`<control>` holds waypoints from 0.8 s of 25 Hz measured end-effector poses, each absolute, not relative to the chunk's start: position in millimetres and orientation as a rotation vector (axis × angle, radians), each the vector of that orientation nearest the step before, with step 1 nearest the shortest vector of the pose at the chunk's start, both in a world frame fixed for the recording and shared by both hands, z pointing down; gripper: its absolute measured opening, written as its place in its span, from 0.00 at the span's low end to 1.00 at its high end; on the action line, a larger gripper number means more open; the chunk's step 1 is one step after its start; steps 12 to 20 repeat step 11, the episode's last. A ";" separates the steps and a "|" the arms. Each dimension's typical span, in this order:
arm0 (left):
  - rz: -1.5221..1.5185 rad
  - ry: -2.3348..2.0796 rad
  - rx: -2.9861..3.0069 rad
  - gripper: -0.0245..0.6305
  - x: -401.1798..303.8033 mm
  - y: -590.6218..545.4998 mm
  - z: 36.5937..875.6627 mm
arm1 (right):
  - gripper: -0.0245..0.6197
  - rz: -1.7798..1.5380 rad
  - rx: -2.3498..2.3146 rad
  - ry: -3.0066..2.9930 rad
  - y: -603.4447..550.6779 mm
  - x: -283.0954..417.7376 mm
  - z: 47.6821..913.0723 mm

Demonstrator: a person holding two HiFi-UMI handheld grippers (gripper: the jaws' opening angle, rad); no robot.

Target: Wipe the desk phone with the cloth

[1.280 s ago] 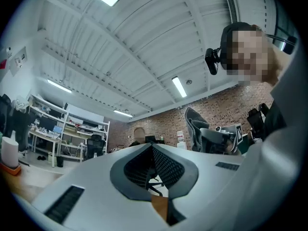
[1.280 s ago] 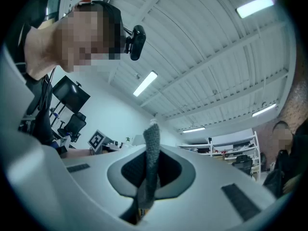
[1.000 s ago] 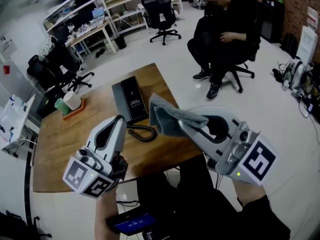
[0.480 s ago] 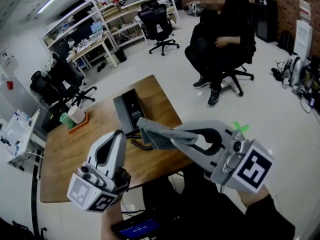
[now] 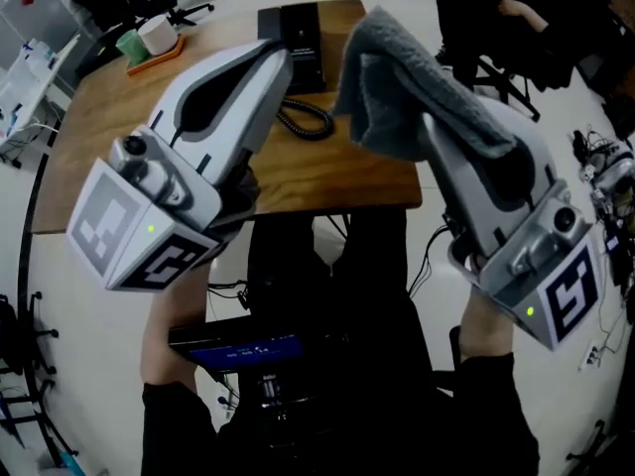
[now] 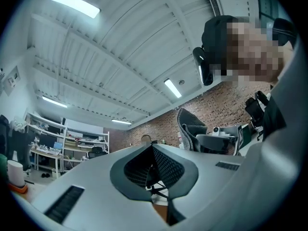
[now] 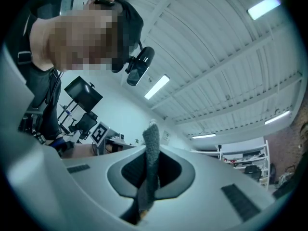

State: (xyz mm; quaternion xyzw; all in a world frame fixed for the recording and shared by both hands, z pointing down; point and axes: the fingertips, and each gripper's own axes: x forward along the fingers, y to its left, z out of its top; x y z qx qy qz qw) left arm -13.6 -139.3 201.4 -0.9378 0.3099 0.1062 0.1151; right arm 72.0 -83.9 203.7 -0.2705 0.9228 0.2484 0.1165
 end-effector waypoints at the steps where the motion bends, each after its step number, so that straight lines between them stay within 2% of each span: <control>1: 0.314 0.923 -2.755 0.03 -16.0 -140.2 205.2 | 0.07 0.721 -0.783 2.708 -84.4 70.9 205.6; 6: 0.320 0.921 -2.784 0.03 -24.0 -142.8 204.7 | 0.07 0.727 -0.783 2.709 -84.1 59.6 199.3; 11: 0.259 1.200 -2.869 0.03 -55.2 -105.5 232.9 | 0.07 0.522 -0.572 2.815 -63.2 33.7 212.0; 20: 0.259 1.200 -2.869 0.03 -55.2 -105.5 232.9 | 0.07 0.522 -0.572 2.815 -63.2 33.7 212.0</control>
